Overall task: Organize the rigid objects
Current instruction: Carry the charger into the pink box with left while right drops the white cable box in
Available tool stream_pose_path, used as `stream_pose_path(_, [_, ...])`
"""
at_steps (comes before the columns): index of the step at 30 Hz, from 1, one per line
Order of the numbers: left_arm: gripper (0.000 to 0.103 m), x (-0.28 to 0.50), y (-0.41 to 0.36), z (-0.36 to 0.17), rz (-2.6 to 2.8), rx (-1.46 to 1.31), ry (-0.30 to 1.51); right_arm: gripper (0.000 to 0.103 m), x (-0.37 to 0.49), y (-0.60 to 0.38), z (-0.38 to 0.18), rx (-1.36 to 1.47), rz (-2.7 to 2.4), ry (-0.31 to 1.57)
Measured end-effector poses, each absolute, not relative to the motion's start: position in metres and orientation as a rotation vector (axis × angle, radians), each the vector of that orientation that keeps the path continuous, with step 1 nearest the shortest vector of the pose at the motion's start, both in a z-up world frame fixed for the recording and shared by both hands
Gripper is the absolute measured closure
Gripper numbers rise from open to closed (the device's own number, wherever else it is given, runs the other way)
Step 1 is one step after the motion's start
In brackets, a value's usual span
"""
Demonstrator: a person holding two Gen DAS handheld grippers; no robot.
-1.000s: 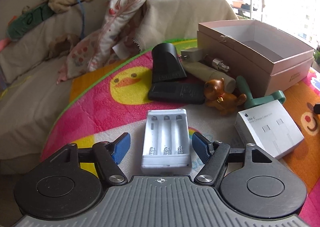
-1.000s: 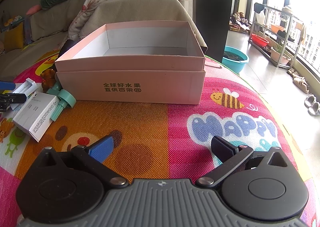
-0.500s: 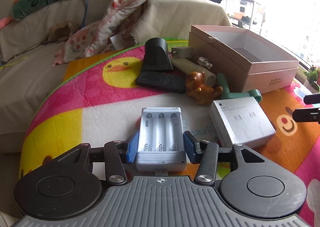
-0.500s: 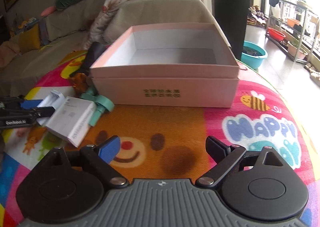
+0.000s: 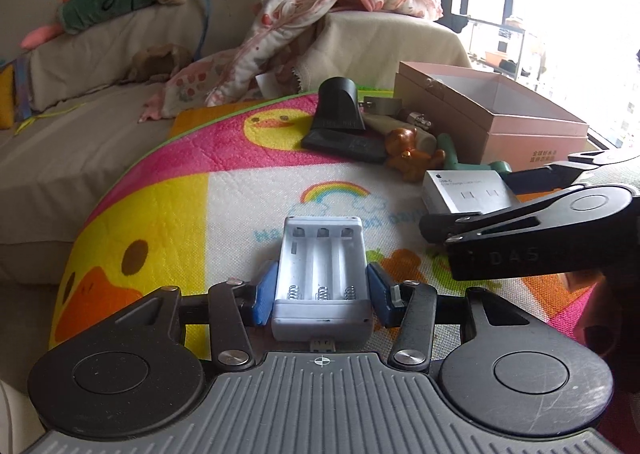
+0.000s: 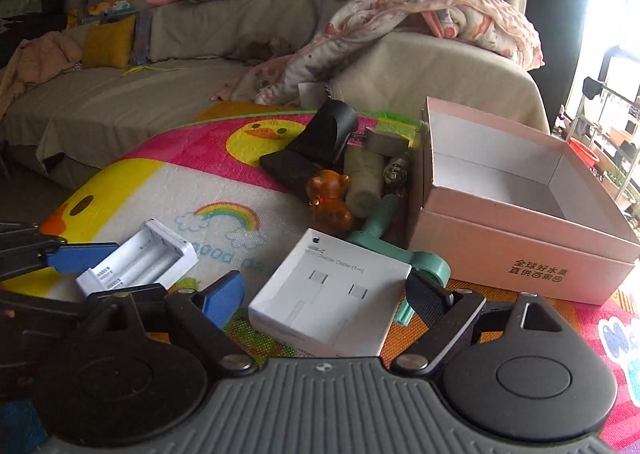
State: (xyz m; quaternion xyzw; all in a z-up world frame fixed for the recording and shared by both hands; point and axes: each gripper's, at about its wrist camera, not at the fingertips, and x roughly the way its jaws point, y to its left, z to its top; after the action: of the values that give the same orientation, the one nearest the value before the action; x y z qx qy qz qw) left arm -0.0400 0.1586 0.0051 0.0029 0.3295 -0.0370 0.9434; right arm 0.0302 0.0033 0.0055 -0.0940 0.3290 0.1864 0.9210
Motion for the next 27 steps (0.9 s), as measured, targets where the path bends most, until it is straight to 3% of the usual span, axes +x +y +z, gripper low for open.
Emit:
stream_pose_path(6, [0.05,-0.042,0.161,0.005,-0.073,-0.026,0.663,0.032,0.023,-0.003,0.008,-0.232,0.449,0.686])
stream_pose_path(15, [0.05,-0.076,0.123,0.015,-0.216,0.011,0.668,0.034,-0.031,-0.09,0.04,-0.232,0.497,0.64])
stream_pose_path(20, [0.05,-0.088,0.068,0.04,-0.34,0.114,0.626,0.034,-0.051,-0.157,0.064,-0.205,0.363,0.509])
stream_pose_path(27, [0.05,-0.012,0.022,0.113,-0.411,0.074,0.434,0.034,-0.026,-0.208,0.114,-0.125,0.272,0.345])
